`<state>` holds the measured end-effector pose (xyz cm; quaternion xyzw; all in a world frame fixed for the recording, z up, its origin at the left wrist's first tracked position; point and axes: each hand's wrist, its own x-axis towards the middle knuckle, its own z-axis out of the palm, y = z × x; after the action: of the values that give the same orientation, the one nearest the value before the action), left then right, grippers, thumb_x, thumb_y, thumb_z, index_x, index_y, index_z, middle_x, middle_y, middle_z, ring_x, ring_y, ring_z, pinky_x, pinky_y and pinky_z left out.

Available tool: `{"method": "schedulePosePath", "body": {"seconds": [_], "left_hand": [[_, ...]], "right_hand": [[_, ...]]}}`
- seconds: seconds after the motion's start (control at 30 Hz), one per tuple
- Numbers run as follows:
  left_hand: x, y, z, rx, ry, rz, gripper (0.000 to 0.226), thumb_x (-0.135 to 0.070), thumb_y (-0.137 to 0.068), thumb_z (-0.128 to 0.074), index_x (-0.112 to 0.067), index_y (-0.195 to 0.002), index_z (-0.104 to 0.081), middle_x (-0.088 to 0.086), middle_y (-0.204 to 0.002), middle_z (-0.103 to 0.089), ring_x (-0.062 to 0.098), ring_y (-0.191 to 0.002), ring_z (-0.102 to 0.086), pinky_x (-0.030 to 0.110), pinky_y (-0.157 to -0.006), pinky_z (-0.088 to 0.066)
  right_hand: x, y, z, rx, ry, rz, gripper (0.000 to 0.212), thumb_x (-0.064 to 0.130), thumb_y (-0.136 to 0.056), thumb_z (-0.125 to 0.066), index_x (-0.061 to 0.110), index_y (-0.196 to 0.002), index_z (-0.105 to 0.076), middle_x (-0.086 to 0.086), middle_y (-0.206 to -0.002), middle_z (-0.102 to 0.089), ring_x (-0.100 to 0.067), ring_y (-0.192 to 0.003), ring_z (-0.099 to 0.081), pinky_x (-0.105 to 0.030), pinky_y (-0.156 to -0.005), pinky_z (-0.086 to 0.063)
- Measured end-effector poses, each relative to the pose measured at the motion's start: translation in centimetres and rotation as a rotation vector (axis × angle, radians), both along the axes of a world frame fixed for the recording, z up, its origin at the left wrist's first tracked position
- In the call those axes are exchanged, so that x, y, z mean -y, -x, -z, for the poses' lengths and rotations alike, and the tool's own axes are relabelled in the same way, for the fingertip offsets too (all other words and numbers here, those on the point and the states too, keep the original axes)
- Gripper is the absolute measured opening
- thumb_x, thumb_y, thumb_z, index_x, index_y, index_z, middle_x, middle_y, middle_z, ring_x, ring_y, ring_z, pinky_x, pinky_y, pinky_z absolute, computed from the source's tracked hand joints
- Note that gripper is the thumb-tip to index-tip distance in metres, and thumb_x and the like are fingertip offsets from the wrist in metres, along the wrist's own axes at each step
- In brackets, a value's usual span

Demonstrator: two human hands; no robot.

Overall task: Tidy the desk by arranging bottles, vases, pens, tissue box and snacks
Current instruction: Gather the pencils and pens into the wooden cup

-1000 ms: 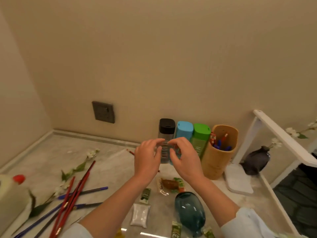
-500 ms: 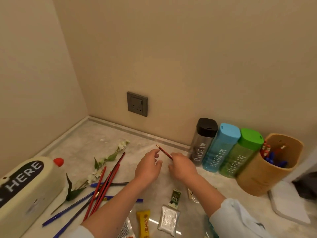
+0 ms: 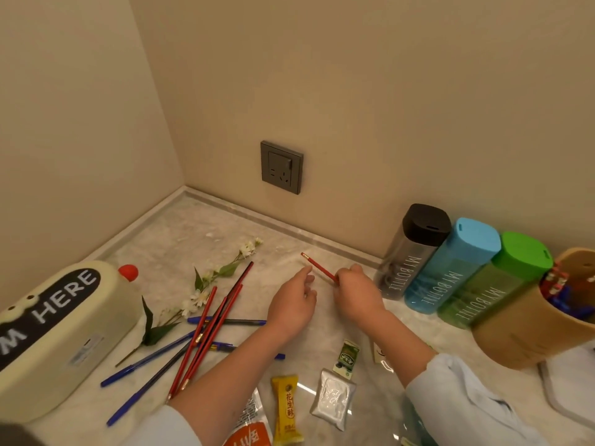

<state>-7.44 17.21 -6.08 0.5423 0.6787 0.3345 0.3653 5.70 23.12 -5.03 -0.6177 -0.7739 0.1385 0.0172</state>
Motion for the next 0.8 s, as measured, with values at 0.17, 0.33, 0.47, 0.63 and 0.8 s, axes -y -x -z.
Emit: {"method": "schedulePosePath", "body": {"seconds": [0.17, 0.33, 0.47, 0.63, 0.8], "left_hand": [[1.8, 1.5, -1.3, 0.000, -0.150, -0.155, 0.039, -0.011, -0.095, -0.047, -0.030, -0.129, -0.048, -0.016, -0.118, -0.059, 0.000, -0.098, -0.056, 0.020, -0.083, -0.047], [5.1, 5.0, -2.8, -0.009, -0.244, -0.330, 0.034, -0.009, -0.091, -0.050, -0.036, -0.111, -0.048, -0.018, -0.100, -0.057, -0.002, -0.087, -0.056, 0.021, -0.073, -0.048], [8.9, 8.0, -3.1, -0.049, -0.200, -0.457, 0.027, -0.013, -0.091, -0.055, -0.033, -0.108, -0.048, -0.017, -0.099, -0.058, -0.003, -0.087, -0.057, 0.016, -0.067, -0.046], [12.9, 9.8, -2.4, -0.144, -0.063, -0.583, 0.029, -0.020, -0.086, -0.066, -0.036, -0.101, -0.047, -0.016, -0.095, -0.058, -0.001, -0.081, -0.057, 0.018, -0.063, -0.047], [15.2, 10.1, -1.2, -0.326, 0.046, -0.561, 0.033, -0.033, -0.074, -0.071, -0.040, -0.095, -0.048, -0.017, -0.095, -0.057, 0.003, -0.085, -0.057, 0.031, -0.074, -0.055]], "right_hand": [[0.9, 2.2, -1.5, -0.227, -0.006, 0.014, 0.019, 0.022, -0.095, -0.043, 0.011, -0.106, -0.055, -0.009, -0.111, -0.049, -0.029, -0.086, -0.059, -0.040, -0.076, -0.051], [3.7, 6.3, -2.9, -0.307, 0.006, -0.200, 0.023, 0.032, -0.100, -0.037, 0.014, -0.099, -0.052, -0.006, -0.088, -0.063, -0.027, -0.081, -0.059, -0.038, -0.067, -0.045], [6.0, 9.6, -2.8, -0.333, 0.026, -0.395, 0.022, 0.021, -0.098, -0.039, 0.021, -0.111, -0.057, -0.002, -0.103, -0.065, -0.023, -0.091, -0.061, -0.035, -0.072, -0.047], [7.6, 12.7, -2.0, -0.306, 0.034, -0.549, 0.024, 0.015, -0.090, -0.048, 0.023, -0.106, -0.063, -0.001, -0.105, -0.051, -0.023, -0.096, -0.056, -0.040, -0.080, -0.049], [8.2, 14.4, -1.6, -0.230, 0.017, -0.730, 0.037, 0.019, -0.087, -0.055, 0.028, -0.122, -0.063, 0.001, -0.123, -0.046, -0.021, -0.111, -0.051, -0.038, -0.079, -0.050]]}}
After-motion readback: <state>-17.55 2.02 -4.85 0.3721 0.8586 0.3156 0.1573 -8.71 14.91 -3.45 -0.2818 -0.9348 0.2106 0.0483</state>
